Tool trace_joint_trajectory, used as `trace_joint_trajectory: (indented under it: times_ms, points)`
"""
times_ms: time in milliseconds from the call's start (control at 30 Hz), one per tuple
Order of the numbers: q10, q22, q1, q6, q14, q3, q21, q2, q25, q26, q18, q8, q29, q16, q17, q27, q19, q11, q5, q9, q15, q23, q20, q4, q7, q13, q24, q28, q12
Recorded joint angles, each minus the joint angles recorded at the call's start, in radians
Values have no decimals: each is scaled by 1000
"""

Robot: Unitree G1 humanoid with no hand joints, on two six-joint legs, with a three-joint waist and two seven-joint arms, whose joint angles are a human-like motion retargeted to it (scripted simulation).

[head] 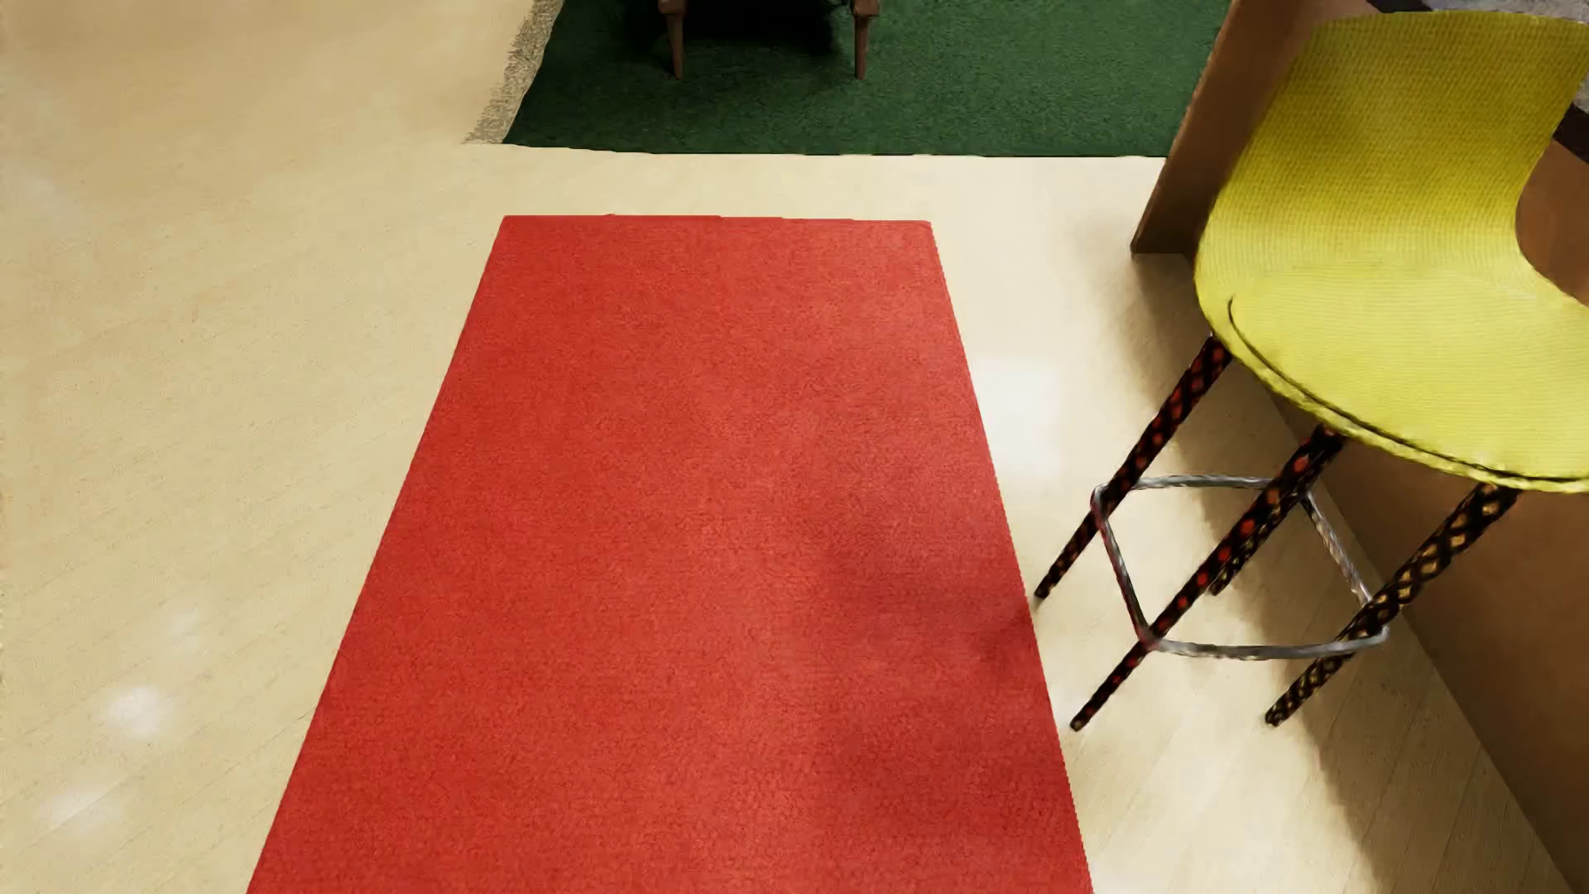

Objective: Approach the armchair

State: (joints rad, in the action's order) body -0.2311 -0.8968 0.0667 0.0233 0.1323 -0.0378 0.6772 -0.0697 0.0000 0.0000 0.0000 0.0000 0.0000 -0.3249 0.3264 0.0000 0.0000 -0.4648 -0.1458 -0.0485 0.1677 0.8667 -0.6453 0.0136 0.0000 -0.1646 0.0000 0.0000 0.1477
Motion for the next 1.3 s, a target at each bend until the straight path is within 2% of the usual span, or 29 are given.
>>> trace_joint_trajectory:
  times_ms: [33,67,100,167,233,300,333,467,533,567,600,633,700,733,767,800,833,867,900,967,1000,1067,1100,1133,1167,1200,1233,1267,1300]
  points:
    - [-23,-13,-27,1,24,26,5,-25,0,0,0,0,0,-3,-3,0,0,-14,-10,4,-16,2,67,4,0,8,0,0,6]
    - [65,-9,12,15,75,-31,2,-16,0,0,0,0,0,2,1,0,0,-26,-25,18,-9,-8,96,6,0,-13,0,0,38]
    - [-266,-5,-41,3,201,5,5,-22,0,0,0,0,0,-5,5,0,0,-36,-18,2,-21,-17,74,-2,0,0,0,0,34]
    - [-455,4,-156,13,217,-11,-17,15,0,0,0,0,0,-7,13,0,0,-37,-34,-23,42,-61,75,13,0,0,0,0,55]
    - [-688,-21,-269,25,178,-37,35,88,0,0,0,0,0,14,38,0,0,-43,-32,-76,84,-71,84,28,0,38,0,0,67]
    - [-689,-17,-387,0,168,-137,17,117,0,0,0,0,0,8,25,0,0,-14,-5,-55,142,-60,79,31,0,70,0,0,102]
    - [-618,-21,-410,2,151,-158,14,180,0,0,0,0,0,4,26,0,0,19,-2,-67,174,-78,67,38,0,78,0,0,124]
    - [-417,-91,-583,-5,-35,-224,-31,335,0,0,0,0,0,0,34,0,0,66,23,-73,341,-117,89,54,0,134,0,0,147]
    - [-392,-108,-625,-5,-25,-260,-32,395,0,0,0,0,0,-1,38,0,0,65,37,-81,355,-107,99,62,0,152,0,0,152]
    - [-440,-107,-639,-8,-33,-282,-39,425,0,0,0,0,0,-4,30,0,0,67,51,-80,335,-89,96,62,0,145,0,0,159]
    - [-526,-108,-661,-21,-31,-309,5,435,0,0,0,0,0,-13,35,0,0,41,71,-78,290,-73,84,58,0,142,0,0,156]
    - [-590,-128,-668,-48,-6,-321,5,430,0,0,0,0,0,-14,17,0,0,-6,104,-75,199,-34,58,39,0,123,0,0,145]
    - [-656,-126,-591,-46,80,-300,-1,370,0,0,0,0,0,-9,7,0,0,-235,129,-60,-100,-28,93,12,0,40,0,0,138]
    - [-648,-122,-536,-46,115,-244,42,292,0,0,0,0,0,-3,15,0,0,-416,133,-71,-226,-19,116,-18,0,28,0,0,126]
    - [-643,-92,-498,-40,157,-212,32,156,0,0,0,0,0,7,24,0,0,-648,136,-67,-239,-36,124,-33,0,1,0,0,109]
    - [-603,-63,-404,-28,178,-176,75,59,0,0,0,0,0,3,26,0,0,-808,129,-78,-222,-2,121,-38,0,-7,0,0,98]
    - [-550,-20,-323,-7,180,-95,24,-44,0,0,0,0,0,7,18,0,0,-878,101,-90,-219,7,140,-38,0,-32,0,0,82]
    - [-490,24,-243,10,186,-30,3,-146,0,0,0,0,0,1,29,0,0,-851,88,-90,-223,-12,132,-36,0,-64,0,0,63]
    - [-418,54,-135,28,193,31,-6,-211,0,0,0,0,0,0,30,0,0,-721,68,-94,-285,3,159,-25,0,-84,0,0,59]
    - [-321,136,33,49,223,123,50,-302,0,0,0,0,0,-20,50,0,0,-346,57,-100,-440,13,183,-3,0,-109,0,0,36]
    - [-288,164,96,50,263,158,46,-337,0,0,0,0,0,-31,56,0,0,-168,60,-91,-375,5,186,0,0,-129,0,0,16]
    - [-264,179,208,54,343,179,52,-374,0,0,0,0,0,-48,51,0,0,21,58,-70,79,36,194,-2,0,-150,0,0,-30]
    - [-279,169,234,56,358,210,73,-397,0,0,0,0,0,-41,51,0,0,9,69,-66,130,43,219,1,0,-154,0,0,-38]
    - [-311,150,266,67,336,229,87,-415,0,0,0,0,0,-36,47,0,0,-11,53,-74,-49,55,229,14,0,-158,0,0,-38]
    - [-358,124,275,88,251,240,90,-460,0,0,0,0,0,-20,46,0,0,-92,39,-68,-287,56,246,33,0,-163,0,0,-30]
    - [-460,90,268,119,100,248,104,-461,0,0,0,0,0,2,44,0,0,-179,12,-74,-399,72,257,68,0,-156,0,0,-3]
    - [-626,53,232,134,-103,224,109,-409,0,0,0,0,0,17,46,0,0,-217,-19,-72,-397,83,238,90,0,-156,0,0,29]
    - [-832,38,132,133,-230,193,77,-364,0,0,0,0,0,24,37,0,0,-242,-50,-64,-380,86,223,103,0,-156,0,0,60]
    - [-1034,24,40,141,-154,158,79,-283,0,0,0,0,0,22,46,0,0,-232,-74,-76,-329,59,177,124,0,-141,0,0,78]
